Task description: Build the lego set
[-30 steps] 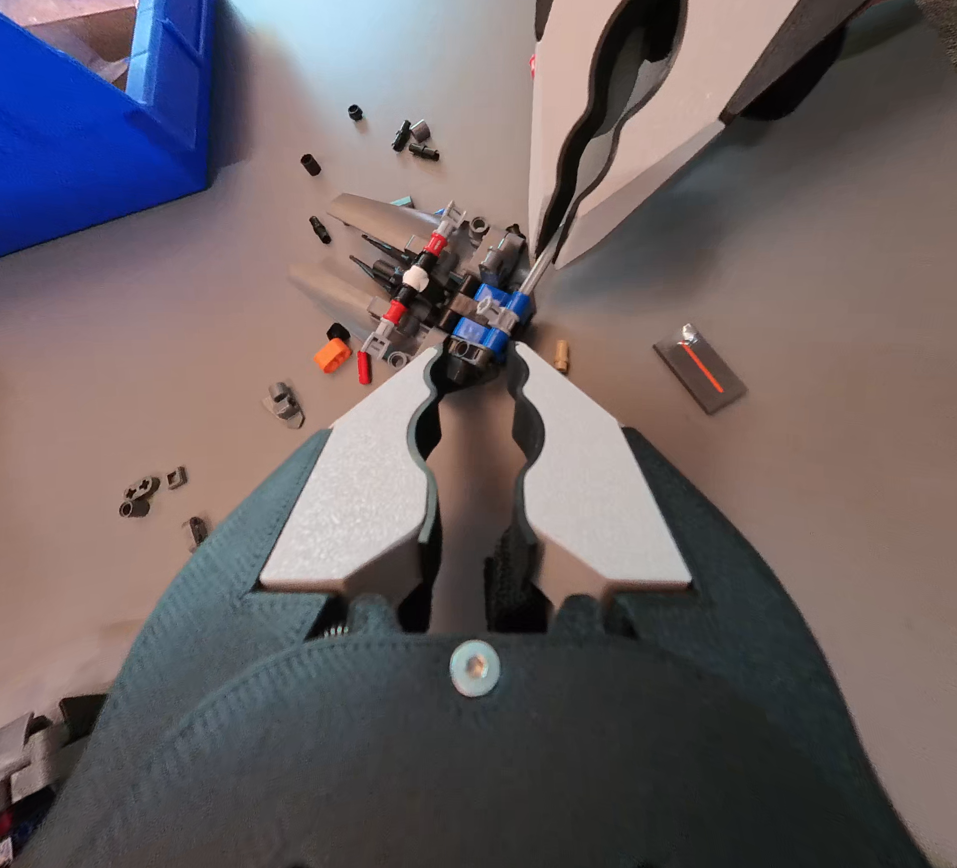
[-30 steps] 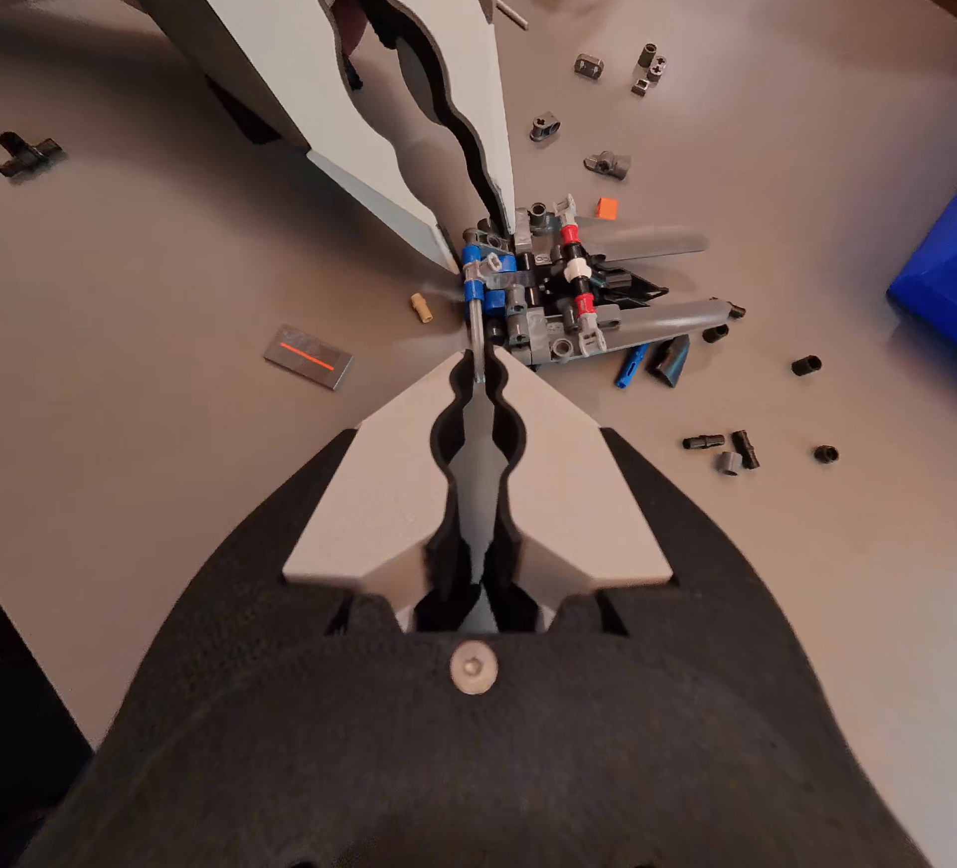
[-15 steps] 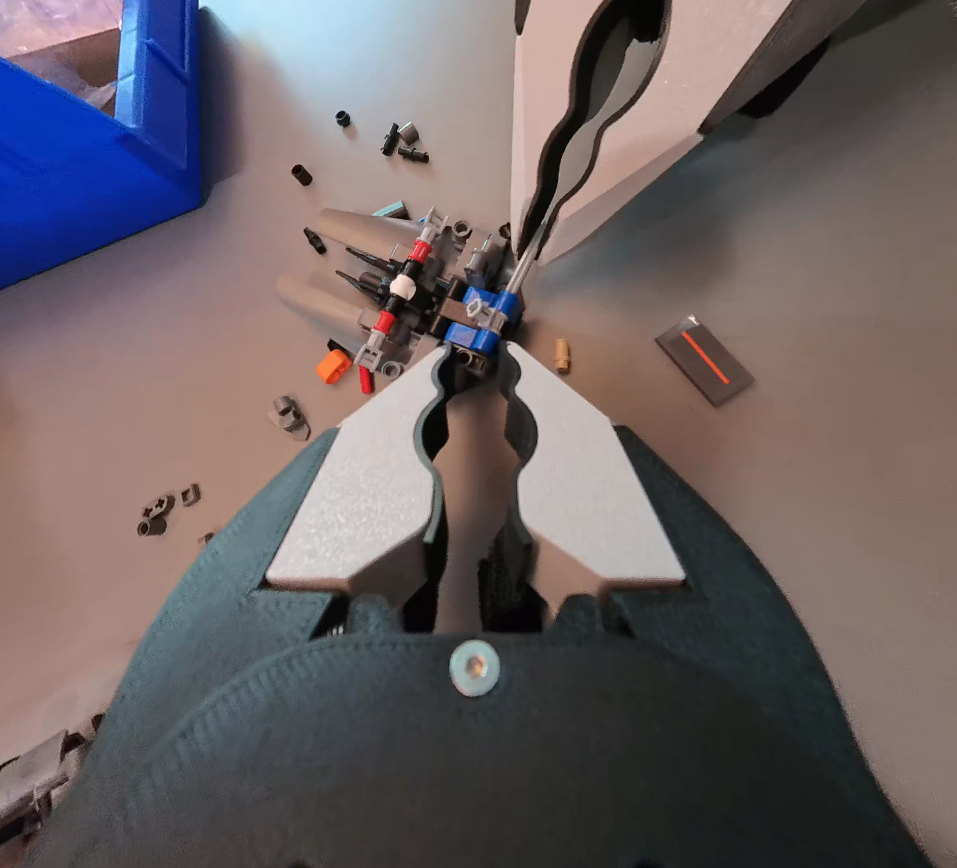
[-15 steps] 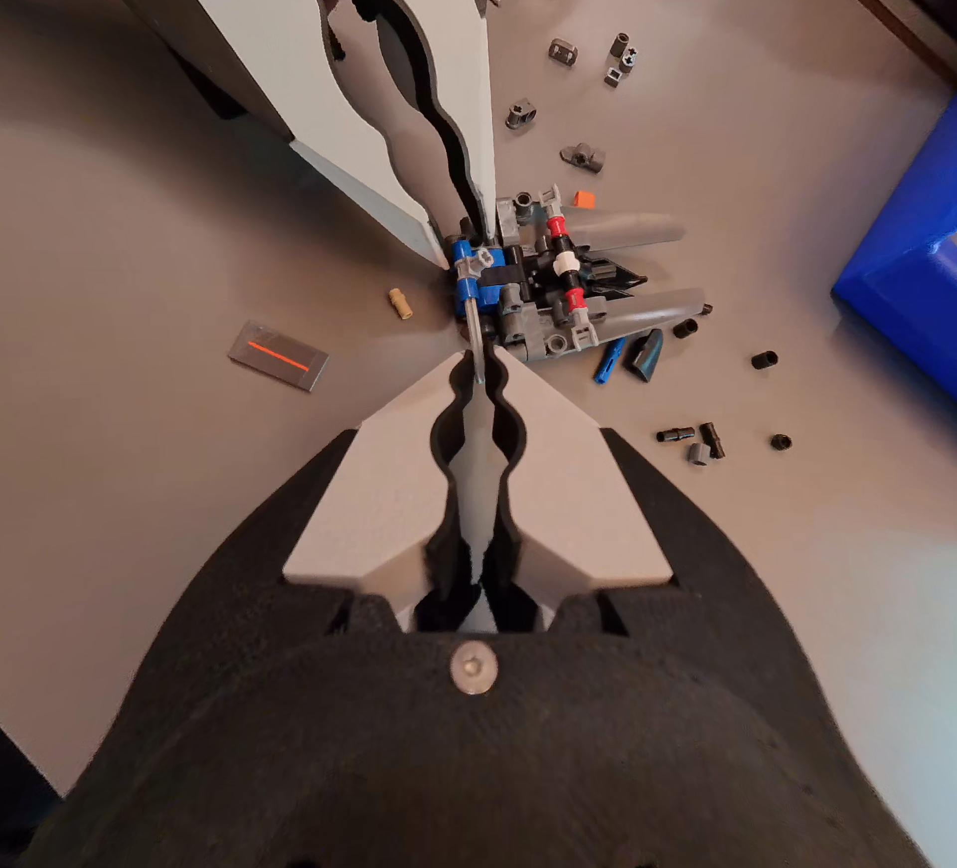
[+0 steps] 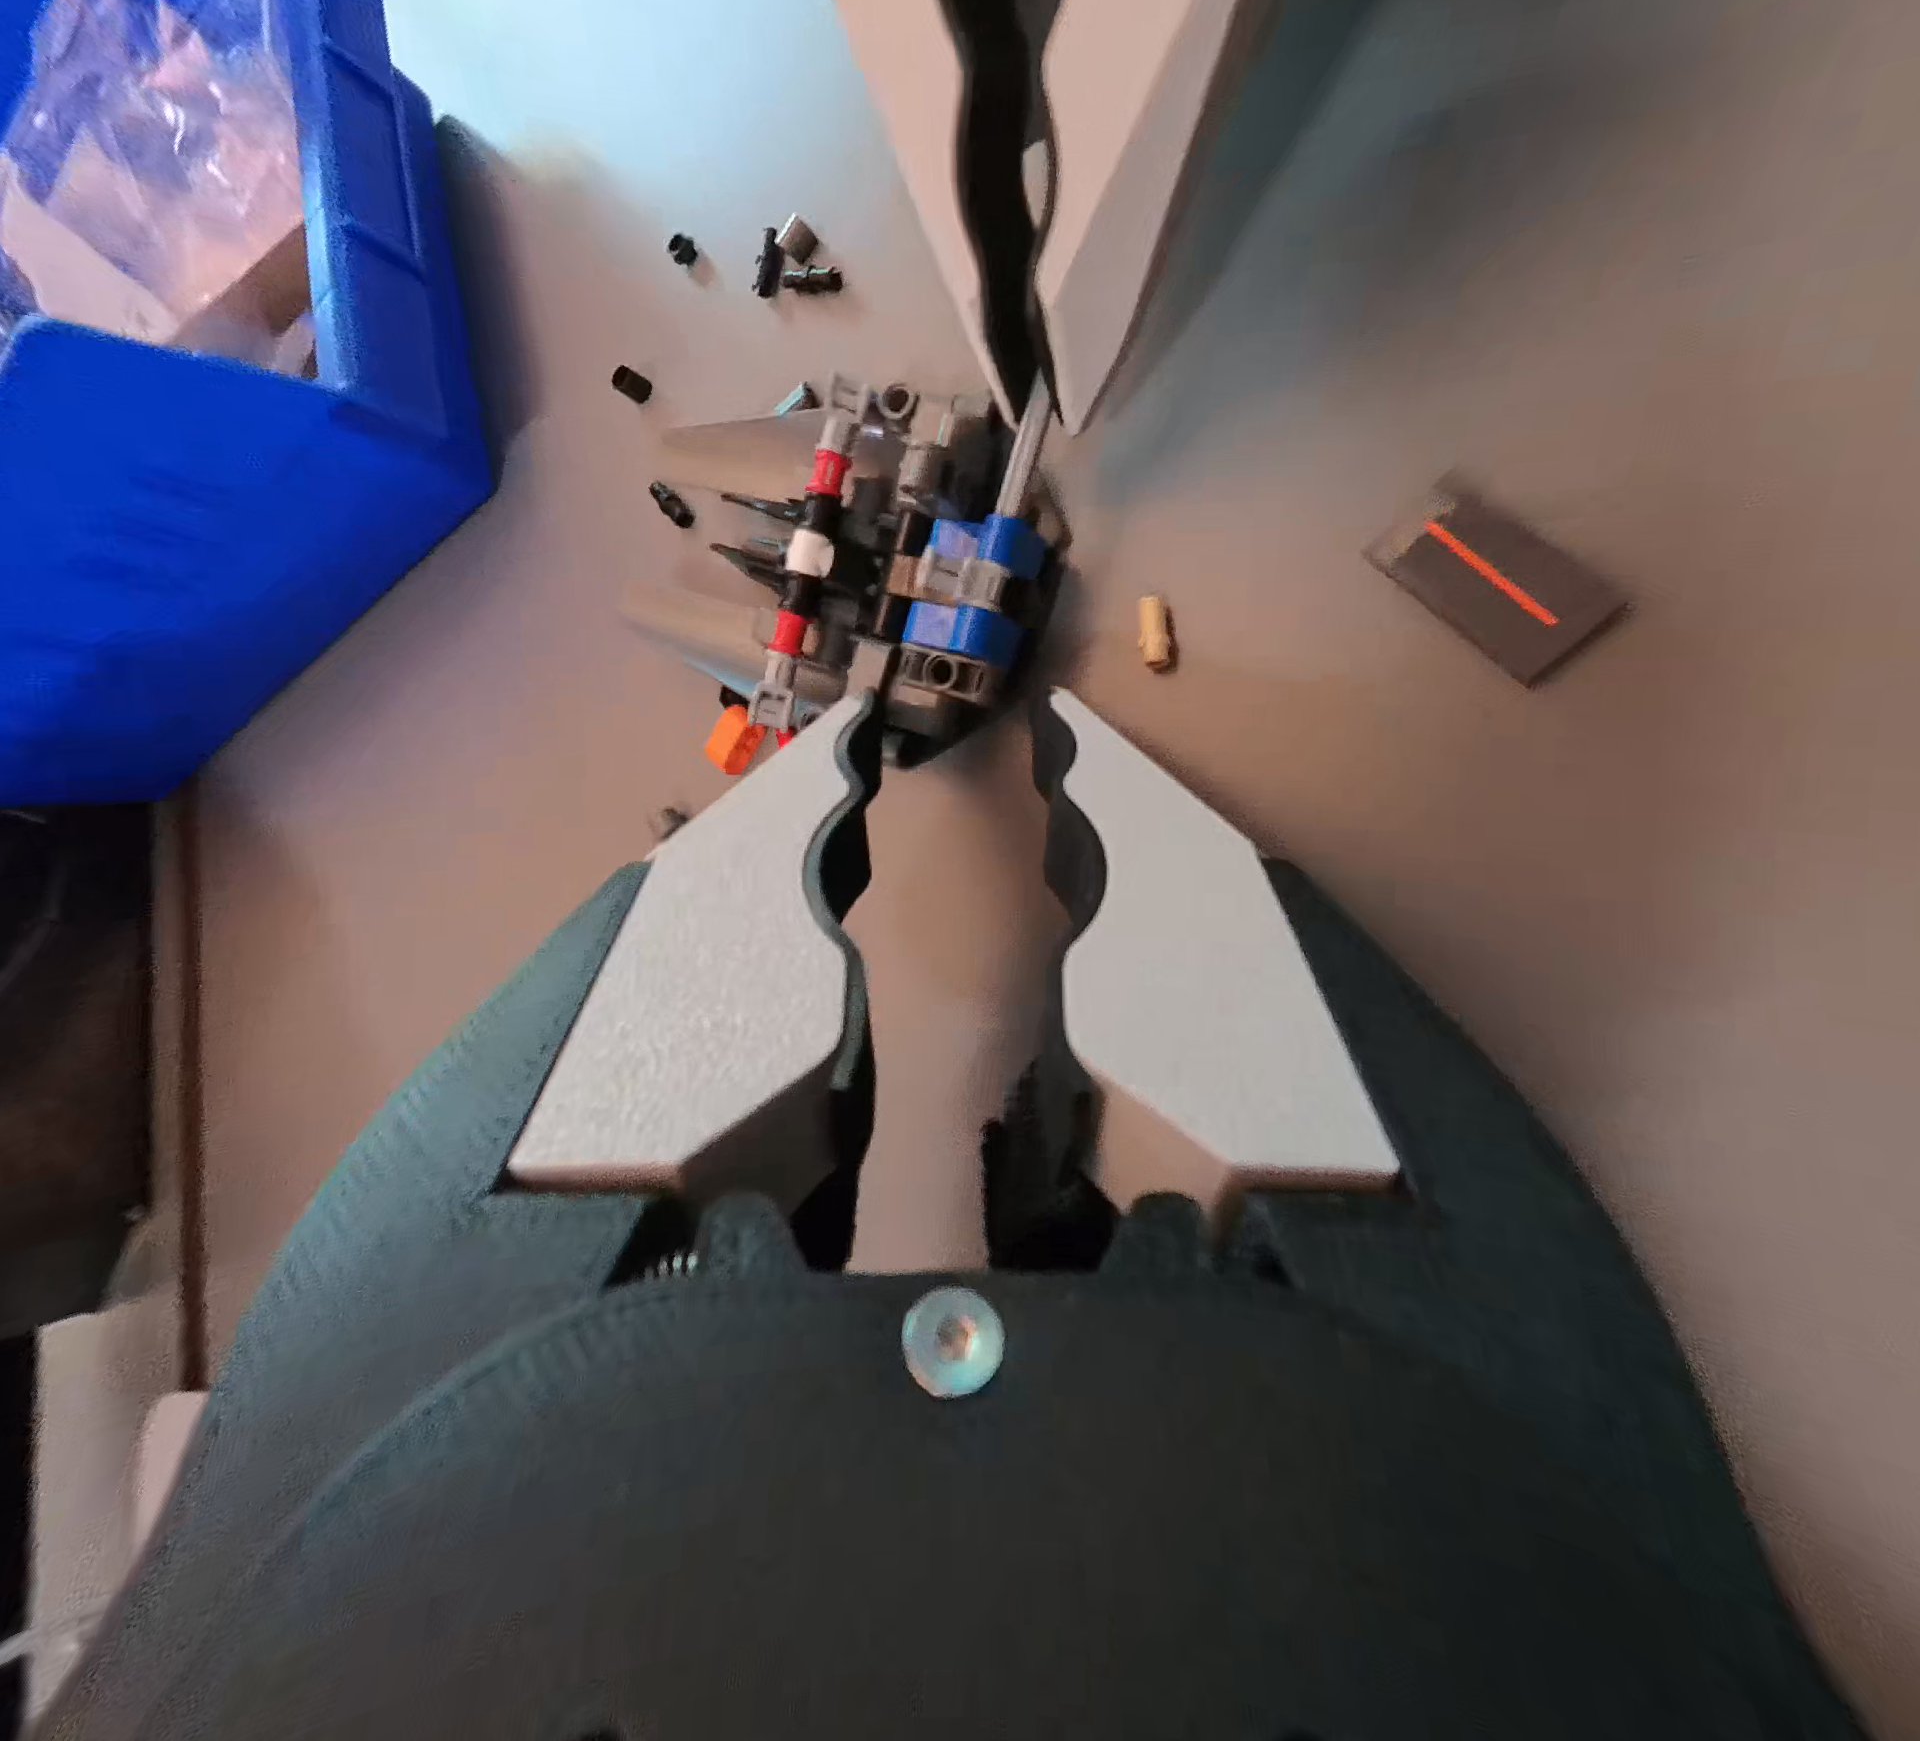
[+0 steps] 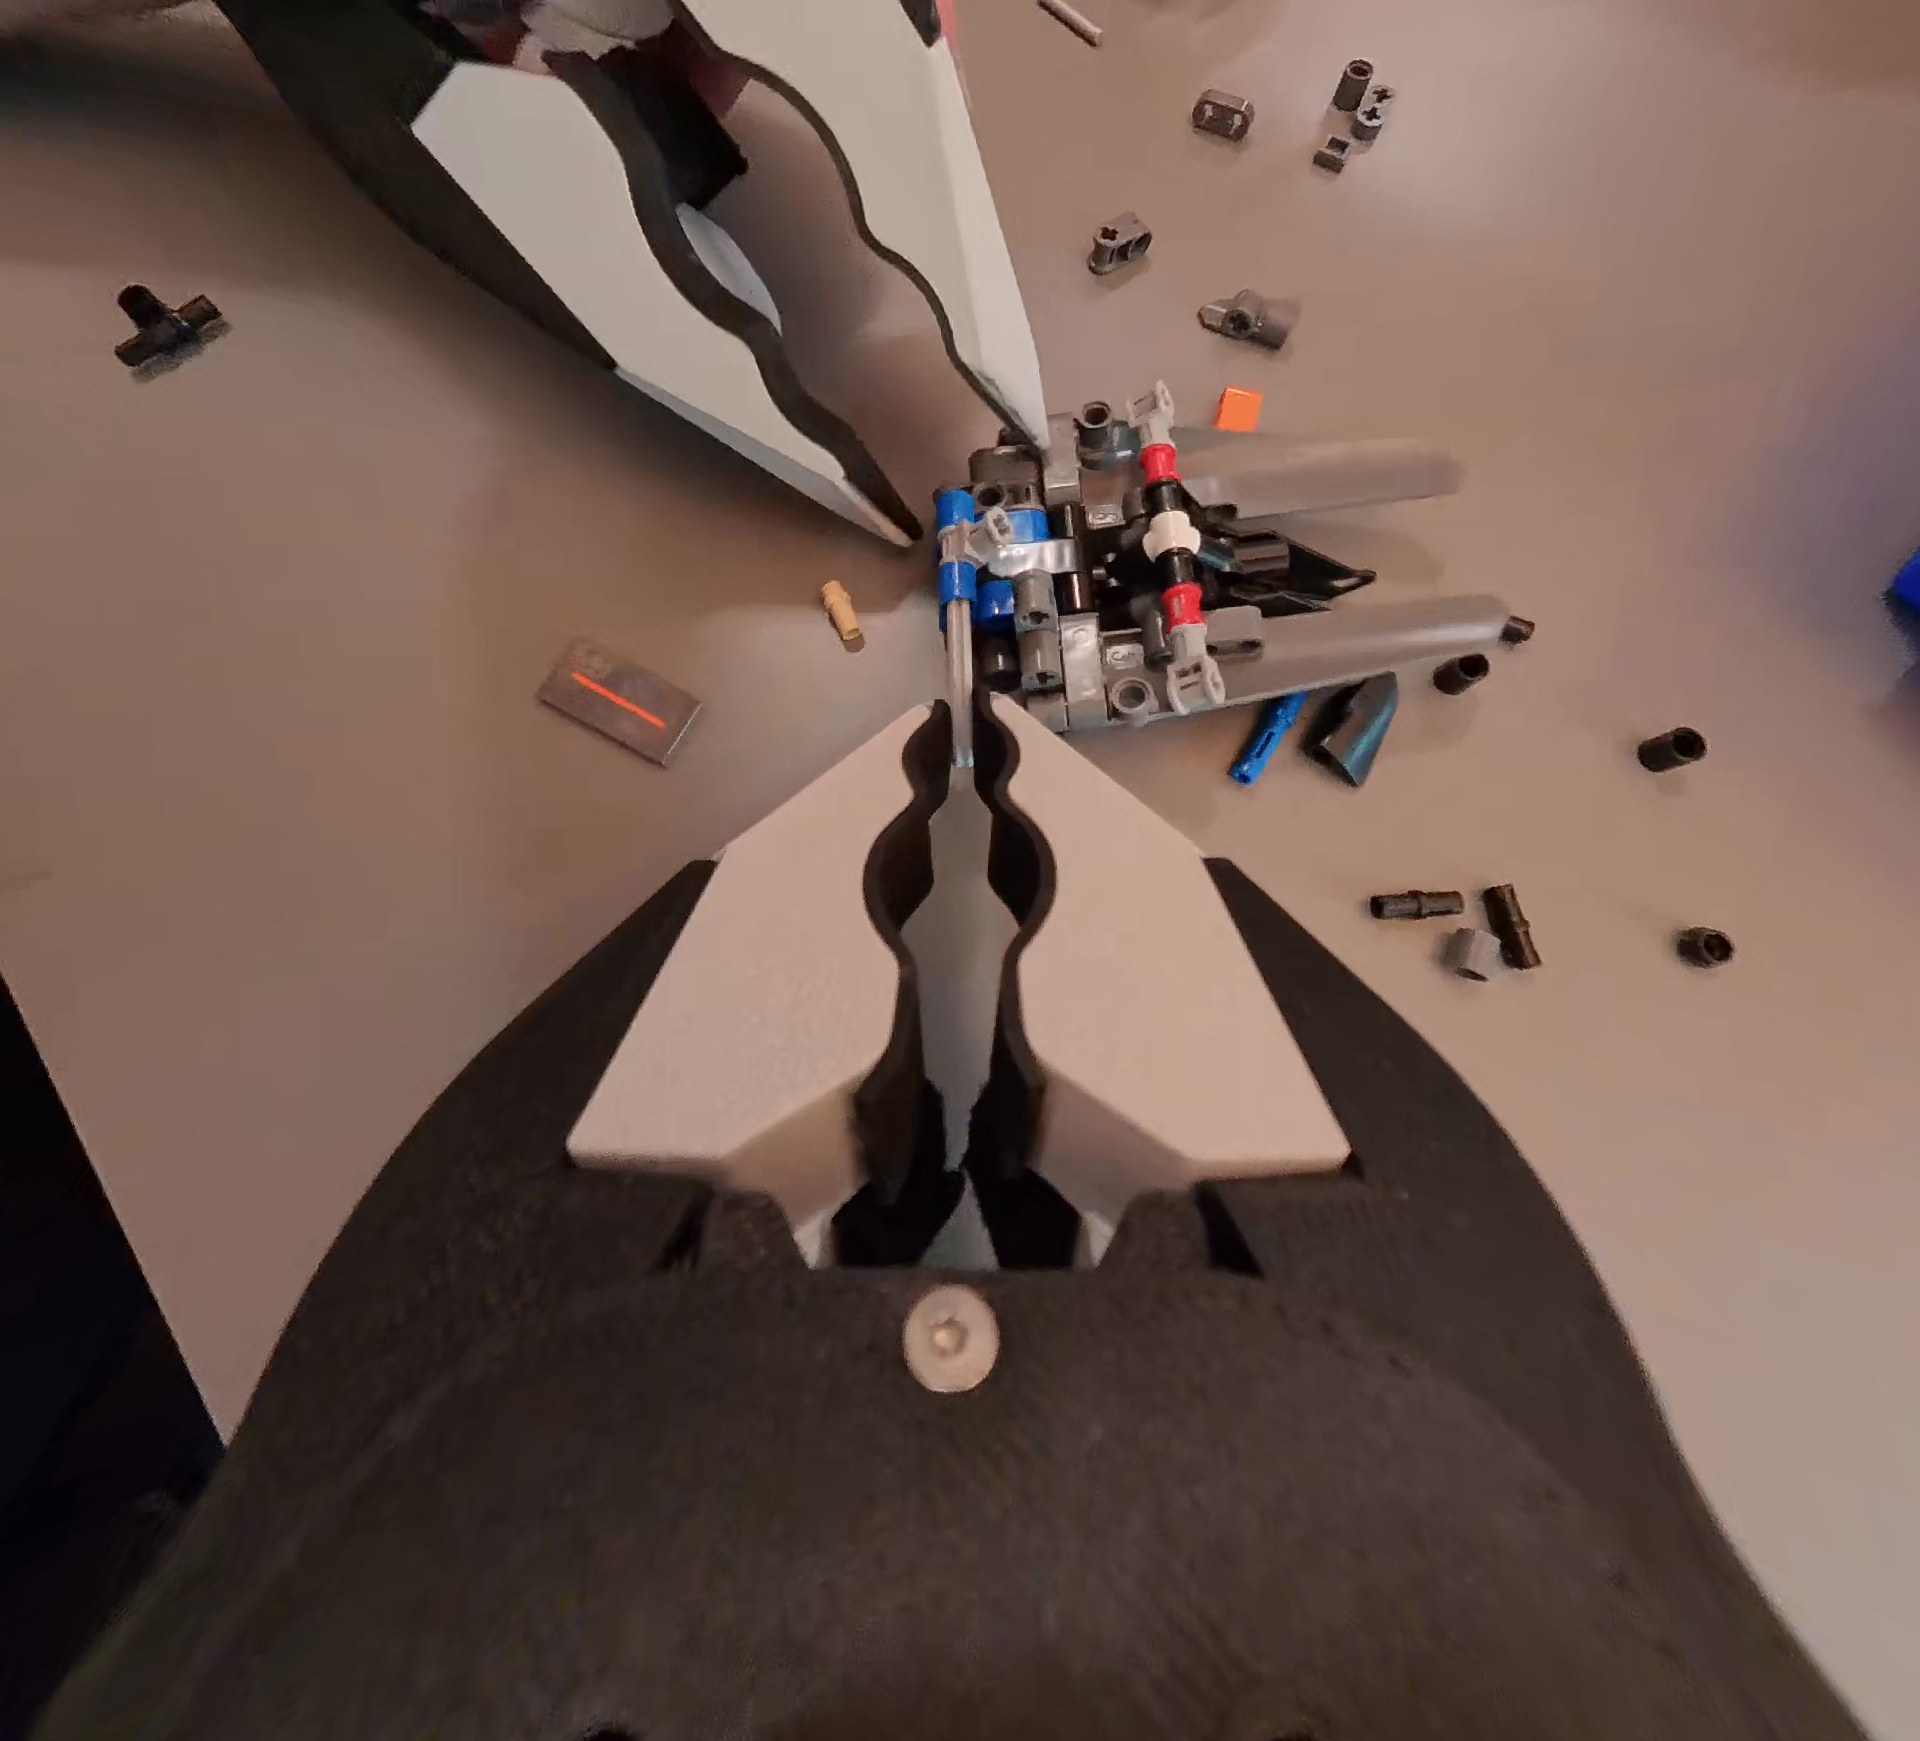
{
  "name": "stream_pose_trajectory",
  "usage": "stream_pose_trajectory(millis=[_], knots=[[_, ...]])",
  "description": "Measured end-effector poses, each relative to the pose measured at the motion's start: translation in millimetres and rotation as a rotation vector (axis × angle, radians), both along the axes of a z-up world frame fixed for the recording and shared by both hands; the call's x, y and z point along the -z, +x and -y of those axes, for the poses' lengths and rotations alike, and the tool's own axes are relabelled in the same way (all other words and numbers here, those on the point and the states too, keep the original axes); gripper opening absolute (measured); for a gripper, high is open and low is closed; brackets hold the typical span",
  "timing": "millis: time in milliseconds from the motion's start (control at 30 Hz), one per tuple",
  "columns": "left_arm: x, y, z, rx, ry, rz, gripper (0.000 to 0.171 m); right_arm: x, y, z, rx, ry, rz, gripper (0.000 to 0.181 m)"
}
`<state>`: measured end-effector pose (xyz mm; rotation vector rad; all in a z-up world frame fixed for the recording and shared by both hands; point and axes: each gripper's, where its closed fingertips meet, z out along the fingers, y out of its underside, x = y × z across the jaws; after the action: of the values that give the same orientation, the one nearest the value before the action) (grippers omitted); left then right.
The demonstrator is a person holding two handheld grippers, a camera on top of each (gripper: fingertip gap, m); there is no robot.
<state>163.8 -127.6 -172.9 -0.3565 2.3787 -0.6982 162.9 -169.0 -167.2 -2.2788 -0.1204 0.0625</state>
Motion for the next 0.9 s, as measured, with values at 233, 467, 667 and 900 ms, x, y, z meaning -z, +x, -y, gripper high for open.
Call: stream_pose_trajectory(millis=[233, 467, 667, 900], knots=[[-0.6, 4.7, 4.7, 0.091, 0.109, 0.042, 0.019, 0.9, 1.0, 5.5, -0.041, -0.009, -0.03, 0.001], [-0.6, 8.4, 10.3, 0.165, 0.186, 0.031, 0.018, 1.6, 4.8, 9.6, -0.077, -0.015, -0.066, 0.002], [-2.5, 9.1, 14.7, 0.155, 0.086, -0.086, 0.014, 2.3, 8.0, 13.2, -0.099, -0.019, -0.066, 0.002], [-5.2, 10.2, 17.3, 0.123, -0.076, -0.278, 0.013, 2.0, 11.0, 14.4, -0.076, -0.008, -0.054, 0.002]])
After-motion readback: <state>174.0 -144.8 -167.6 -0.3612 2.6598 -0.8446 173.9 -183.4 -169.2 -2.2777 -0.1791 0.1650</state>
